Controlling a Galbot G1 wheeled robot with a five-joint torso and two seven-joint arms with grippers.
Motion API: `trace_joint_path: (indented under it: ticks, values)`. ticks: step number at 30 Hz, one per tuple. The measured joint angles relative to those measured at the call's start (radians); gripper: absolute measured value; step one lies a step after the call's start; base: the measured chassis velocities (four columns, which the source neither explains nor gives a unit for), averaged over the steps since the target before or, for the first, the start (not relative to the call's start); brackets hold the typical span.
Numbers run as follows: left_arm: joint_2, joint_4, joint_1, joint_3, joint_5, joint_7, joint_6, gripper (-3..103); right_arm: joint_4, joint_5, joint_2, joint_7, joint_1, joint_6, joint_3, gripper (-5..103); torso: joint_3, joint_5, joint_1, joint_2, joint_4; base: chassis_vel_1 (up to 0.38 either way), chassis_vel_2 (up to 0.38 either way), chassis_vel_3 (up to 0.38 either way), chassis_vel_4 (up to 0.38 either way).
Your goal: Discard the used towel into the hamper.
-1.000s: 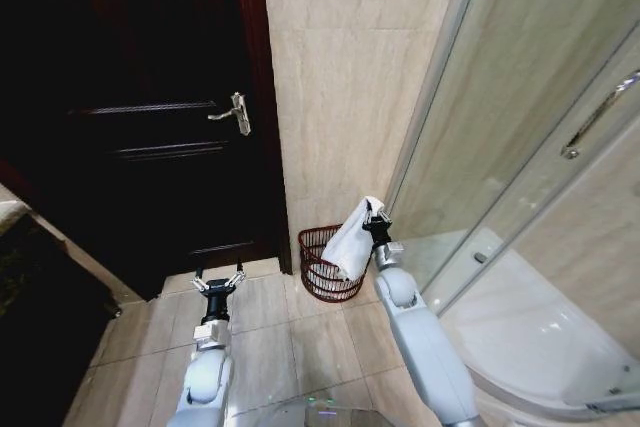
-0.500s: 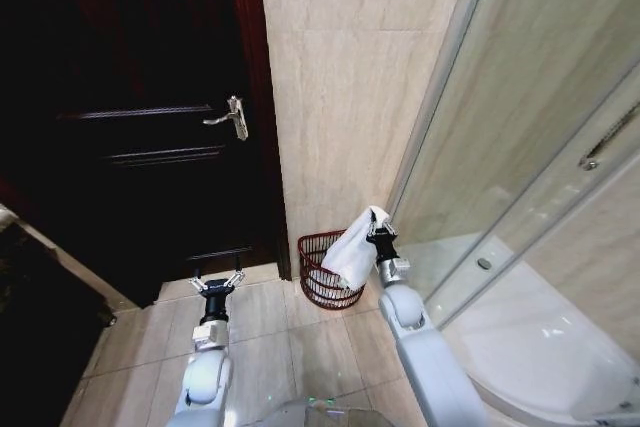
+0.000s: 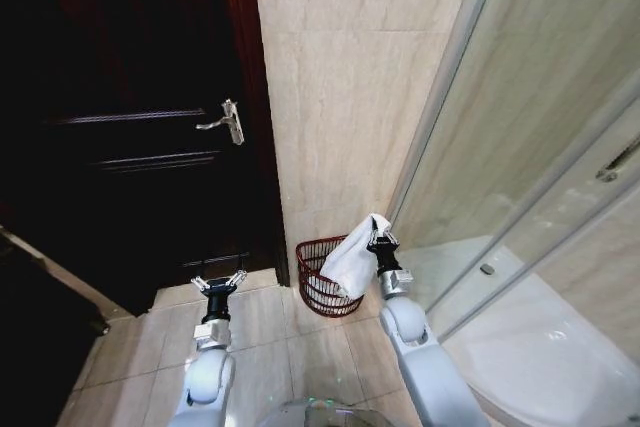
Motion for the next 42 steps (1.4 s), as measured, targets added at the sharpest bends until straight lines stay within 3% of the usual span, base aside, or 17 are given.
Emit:
trace_joint_path:
  ticks: [4,10,15,19,23,31,35,42]
  values:
    - [0.007,-0.104,0.056,-0.025,-0.093,-0.012,0.101,100,0.003,0.001,-0.010,-0.004,-0.016,0.005,0.005,3,0.000,0.0000,0.000,0.000,0.0001,0.000,0.000,0.000,0.000]
    - [0.023,-0.216,0.101,-0.034,-0.117,0.020,0.172,100,0.010,0.002,-0.008,-0.004,-0.032,0.008,0.007,3,0.000,0.0000,0.000,0.000,-0.0003,0.000,0.000,0.000,0.000]
    - [0.005,-0.247,0.146,-0.031,-0.110,0.027,0.158,100,0.023,-0.006,-0.008,0.001,-0.036,-0.001,0.002,3,0.000,0.0000,0.000,0.000,0.0001,0.000,0.000,0.000,0.000]
    - [0.000,-0.213,0.129,-0.039,-0.068,0.022,0.117,100,0.027,-0.009,-0.006,0.002,-0.029,-0.012,0.001,3,0.000,-0.0003,0.000,0.000,-0.0003,0.000,0.000,0.000,0.000]
    - [-0.001,-0.208,0.118,-0.041,-0.064,0.022,0.117,100,0.029,-0.009,-0.006,0.017,-0.003,-0.026,-0.005,3,0.000,-0.0001,0.000,0.000,-0.0003,0.000,0.000,0.000,0.000]
    - [-0.004,-0.151,0.102,-0.036,-0.063,0.015,0.105,100,0.058,0.010,-0.019,0.024,0.165,-0.126,-0.019,3,0.000,0.0001,0.000,0.000,-0.0001,0.000,0.000,0.000,0.000]
    - [0.007,-0.135,0.102,-0.040,-0.061,0.012,0.097,100,0.084,0.114,-0.056,0.055,0.359,-0.216,-0.054,3,0.000,0.0000,0.000,0.000,0.0000,0.000,0.000,0.000,0.000]
    - [0.011,-0.138,0.102,-0.040,-0.056,0.011,0.092,100,0.041,0.162,-0.046,0.061,0.508,-0.246,-0.082,3,0.000,-0.0002,0.000,0.000,0.0000,0.000,0.000,0.000,0.000]
